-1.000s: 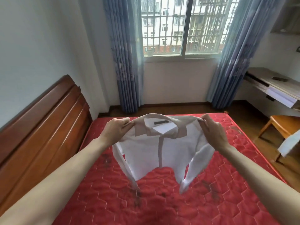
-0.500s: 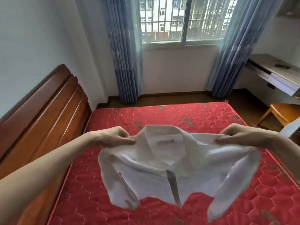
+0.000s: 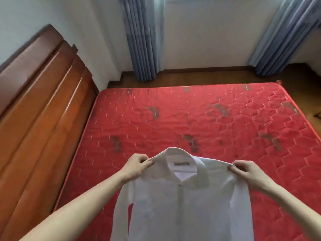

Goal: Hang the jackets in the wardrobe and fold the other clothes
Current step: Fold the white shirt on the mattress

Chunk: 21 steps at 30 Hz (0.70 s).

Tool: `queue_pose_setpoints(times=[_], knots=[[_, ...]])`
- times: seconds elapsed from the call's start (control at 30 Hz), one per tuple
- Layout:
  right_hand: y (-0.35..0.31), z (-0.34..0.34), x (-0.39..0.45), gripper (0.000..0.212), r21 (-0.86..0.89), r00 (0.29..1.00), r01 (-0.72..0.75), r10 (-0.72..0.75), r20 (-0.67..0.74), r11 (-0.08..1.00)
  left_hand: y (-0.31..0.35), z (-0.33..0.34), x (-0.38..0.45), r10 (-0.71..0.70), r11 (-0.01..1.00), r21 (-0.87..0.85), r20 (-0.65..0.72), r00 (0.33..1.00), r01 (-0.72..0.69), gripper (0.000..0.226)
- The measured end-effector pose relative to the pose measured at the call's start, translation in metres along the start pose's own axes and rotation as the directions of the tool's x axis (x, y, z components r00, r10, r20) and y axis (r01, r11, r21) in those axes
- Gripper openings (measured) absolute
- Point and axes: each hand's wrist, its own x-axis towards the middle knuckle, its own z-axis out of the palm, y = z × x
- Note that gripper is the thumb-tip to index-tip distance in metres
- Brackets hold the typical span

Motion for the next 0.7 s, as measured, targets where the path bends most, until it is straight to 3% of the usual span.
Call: queue_pose_setpoints(times=[0.2, 0.37, 0.5, 0.7], knots=[[0.077, 0.101, 0.121, 0.022, -0.107, 0.974, -0.104, 0.079, -0.215, 0.989, -0.108, 0.083, 0.126, -0.127, 0.992, -0.028, -0.117, 0.985, 0.125, 0.046], [0.134, 0.150, 0.206, 0.028, -0.345, 0.957, -0.148, 0.045, -0.288, 0.927, -0.170, 0.119, 0.229, -0.080, 0.989, 0.104, -0.249, 0.965, 0.109, 0.042], [0.159, 0.163, 0.265, 0.042, -0.502, 0.956, -0.140, -0.016, -0.294, 0.854, -0.193, 0.120, 0.295, 0.054, 0.957, 0.289, -0.298, 0.953, 0.036, 0.038], [0.187, 0.165, 0.351, 0.033, -0.635, 0.985, 0.009, -0.115, -0.127, 0.772, -0.223, 0.119, 0.372, 0.138, 0.902, 0.432, -0.256, 0.957, -0.014, 0.039]])
